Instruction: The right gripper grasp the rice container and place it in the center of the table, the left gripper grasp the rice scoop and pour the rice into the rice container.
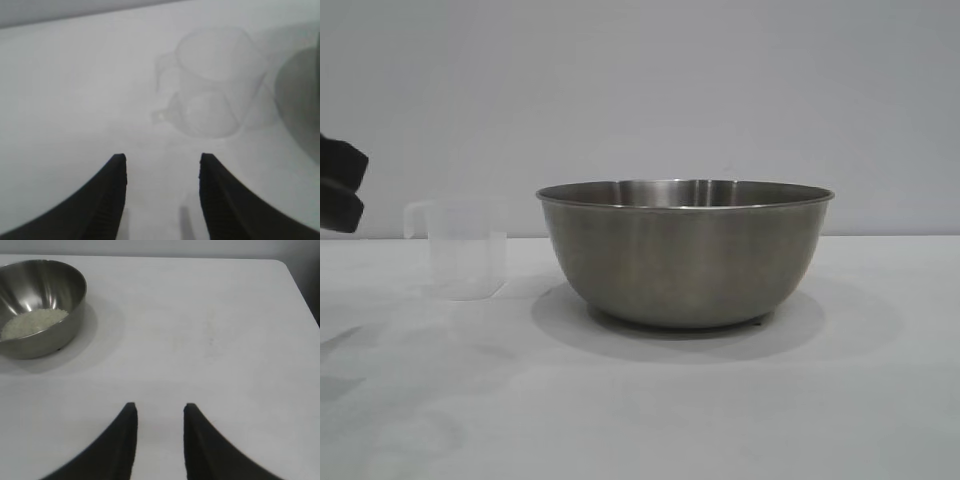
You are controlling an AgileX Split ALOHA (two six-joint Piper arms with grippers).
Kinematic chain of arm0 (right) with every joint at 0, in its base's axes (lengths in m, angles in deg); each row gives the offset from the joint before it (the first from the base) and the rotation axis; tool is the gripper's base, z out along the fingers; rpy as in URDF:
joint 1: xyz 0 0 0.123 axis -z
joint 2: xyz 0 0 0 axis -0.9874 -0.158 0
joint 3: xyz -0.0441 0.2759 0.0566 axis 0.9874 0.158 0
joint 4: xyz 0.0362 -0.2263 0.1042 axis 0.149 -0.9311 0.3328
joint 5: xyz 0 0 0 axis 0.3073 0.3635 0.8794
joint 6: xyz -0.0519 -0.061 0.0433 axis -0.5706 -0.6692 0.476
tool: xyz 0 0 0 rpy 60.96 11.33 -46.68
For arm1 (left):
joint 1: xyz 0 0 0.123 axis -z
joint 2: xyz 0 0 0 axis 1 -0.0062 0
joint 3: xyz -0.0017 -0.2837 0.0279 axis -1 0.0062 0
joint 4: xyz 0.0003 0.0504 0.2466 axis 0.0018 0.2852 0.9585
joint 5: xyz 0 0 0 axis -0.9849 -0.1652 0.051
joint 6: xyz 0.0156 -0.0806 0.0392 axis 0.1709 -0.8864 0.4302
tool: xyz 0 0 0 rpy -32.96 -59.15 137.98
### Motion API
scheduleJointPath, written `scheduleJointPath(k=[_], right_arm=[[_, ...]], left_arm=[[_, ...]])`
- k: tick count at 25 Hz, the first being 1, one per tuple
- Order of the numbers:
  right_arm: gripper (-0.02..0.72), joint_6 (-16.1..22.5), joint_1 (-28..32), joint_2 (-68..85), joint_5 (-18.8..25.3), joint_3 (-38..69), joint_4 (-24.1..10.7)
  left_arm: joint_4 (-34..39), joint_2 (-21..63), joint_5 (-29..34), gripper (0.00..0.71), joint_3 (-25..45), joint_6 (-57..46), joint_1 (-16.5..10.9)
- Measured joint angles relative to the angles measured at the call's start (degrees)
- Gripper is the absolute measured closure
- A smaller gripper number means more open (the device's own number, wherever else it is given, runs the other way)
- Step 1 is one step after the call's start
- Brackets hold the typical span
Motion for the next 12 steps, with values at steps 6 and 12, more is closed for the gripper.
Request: scheduleJointPath(k=[6, 12], right_arm=[[0.484, 0.0, 0.0, 0.0, 0.0, 0.0, 0.0], [0.484, 0.0, 0.0, 0.0, 0.0, 0.0, 0.0]], left_arm=[[5.6, 8.6, 22.7, 0.422, -6.9, 0.0, 0.0], [9.2, 15.5, 40.2, 0.422, -14.6, 0.1, 0.0]])
